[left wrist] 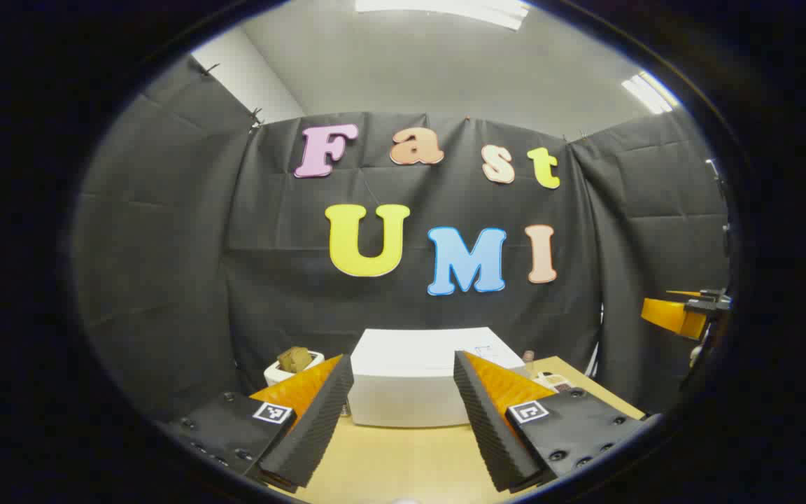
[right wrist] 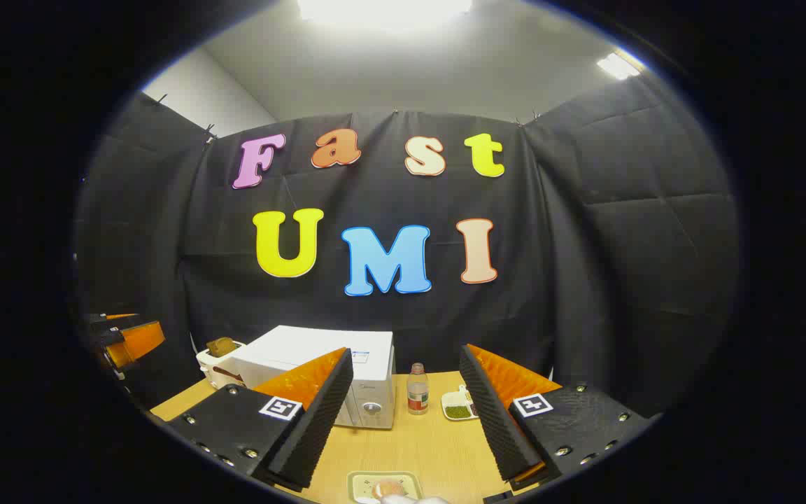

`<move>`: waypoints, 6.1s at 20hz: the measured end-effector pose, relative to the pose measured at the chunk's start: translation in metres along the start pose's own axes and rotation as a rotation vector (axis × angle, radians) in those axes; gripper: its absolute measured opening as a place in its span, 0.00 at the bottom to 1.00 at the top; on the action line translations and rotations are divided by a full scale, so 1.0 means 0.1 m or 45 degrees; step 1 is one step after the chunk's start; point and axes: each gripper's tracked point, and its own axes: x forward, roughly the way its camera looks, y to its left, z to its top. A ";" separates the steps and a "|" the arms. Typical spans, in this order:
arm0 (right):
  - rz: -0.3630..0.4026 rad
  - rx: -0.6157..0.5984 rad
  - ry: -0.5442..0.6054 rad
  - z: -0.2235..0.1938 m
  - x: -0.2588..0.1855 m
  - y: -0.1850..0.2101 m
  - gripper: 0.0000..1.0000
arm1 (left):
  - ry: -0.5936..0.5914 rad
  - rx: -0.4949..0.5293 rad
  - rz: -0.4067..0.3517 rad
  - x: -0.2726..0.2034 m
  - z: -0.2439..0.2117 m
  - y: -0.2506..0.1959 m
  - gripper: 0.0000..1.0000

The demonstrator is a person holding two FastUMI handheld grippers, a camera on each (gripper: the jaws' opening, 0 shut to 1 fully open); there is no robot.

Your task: Open the microwave oven with the left hand, put the food in, and close the microwave oven.

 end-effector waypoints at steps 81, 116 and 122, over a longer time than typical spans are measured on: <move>0.369 0.031 0.198 -0.22 -0.42 0.50 0.94 | 0.393 0.122 0.057 0.39 -3.20 -0.21 0.24; 0.455 -0.163 0.631 -2.43 -0.29 0.49 0.94 | 0.179 0.153 0.492 -0.82 -1.74 1.68 1.00; 0.528 -0.223 0.803 -3.34 -0.32 0.35 0.95 | 0.130 0.149 0.499 -0.90 -1.22 1.28 1.00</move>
